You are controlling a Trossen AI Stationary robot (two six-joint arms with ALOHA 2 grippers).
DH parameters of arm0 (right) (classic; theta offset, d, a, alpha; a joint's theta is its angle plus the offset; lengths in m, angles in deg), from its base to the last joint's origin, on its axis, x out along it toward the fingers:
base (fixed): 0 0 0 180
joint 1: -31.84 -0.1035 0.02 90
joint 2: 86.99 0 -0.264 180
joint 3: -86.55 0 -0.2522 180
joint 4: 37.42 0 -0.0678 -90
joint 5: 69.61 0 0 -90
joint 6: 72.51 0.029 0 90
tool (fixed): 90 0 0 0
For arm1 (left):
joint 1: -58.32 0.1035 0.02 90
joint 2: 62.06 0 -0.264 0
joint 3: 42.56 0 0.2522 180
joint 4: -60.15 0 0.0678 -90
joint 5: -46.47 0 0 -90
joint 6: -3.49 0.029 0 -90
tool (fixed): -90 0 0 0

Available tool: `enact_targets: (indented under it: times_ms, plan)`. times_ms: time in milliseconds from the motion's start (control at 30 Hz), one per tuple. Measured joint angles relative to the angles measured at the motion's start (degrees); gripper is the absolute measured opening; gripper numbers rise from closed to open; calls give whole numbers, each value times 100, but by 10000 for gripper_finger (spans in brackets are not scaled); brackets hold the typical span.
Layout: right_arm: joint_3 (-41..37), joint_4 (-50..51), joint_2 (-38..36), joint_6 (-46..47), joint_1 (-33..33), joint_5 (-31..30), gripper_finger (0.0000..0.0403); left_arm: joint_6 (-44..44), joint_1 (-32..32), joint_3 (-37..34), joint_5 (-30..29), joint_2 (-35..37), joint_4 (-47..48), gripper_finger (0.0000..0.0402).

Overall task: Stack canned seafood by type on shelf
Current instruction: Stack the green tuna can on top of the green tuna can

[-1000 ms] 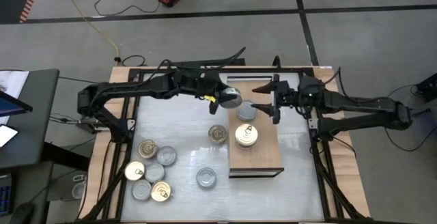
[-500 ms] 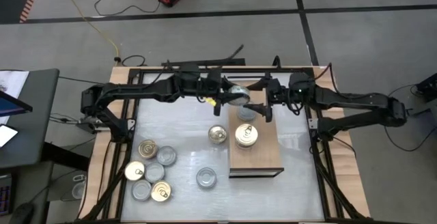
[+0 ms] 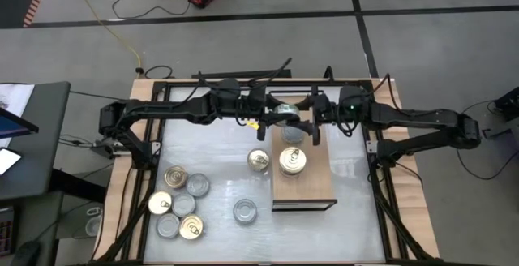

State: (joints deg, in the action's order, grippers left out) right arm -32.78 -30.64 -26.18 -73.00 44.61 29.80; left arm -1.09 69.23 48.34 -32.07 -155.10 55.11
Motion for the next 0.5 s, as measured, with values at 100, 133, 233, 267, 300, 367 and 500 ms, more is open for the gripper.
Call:
enact_targets:
  times_ms: [100,133,233,267,300,367,500]
  plan:
    - [0,-1,0,-2,-3,2,190,28,4,0,-10,0,161,133]
    - [-2,4,0,12,-1,-1,169,61,4,0,-16,0,176,134]
    - [-2,21,0,-14,1,0,157,386,2,0,-35,1,237,149]
    - [-3,57,-1,-19,1,0,157,531,2,0,-37,28,257,159]
    - [-7,102,-6,-20,1,1,157,659,2,0,-41,61,298,172]
    - [-7,200,-13,-17,1,0,157,940,2,4,-68,134,281,200]
    - [-11,511,-79,-13,11,-2,157,1427,1,4,-592,325,502,258]
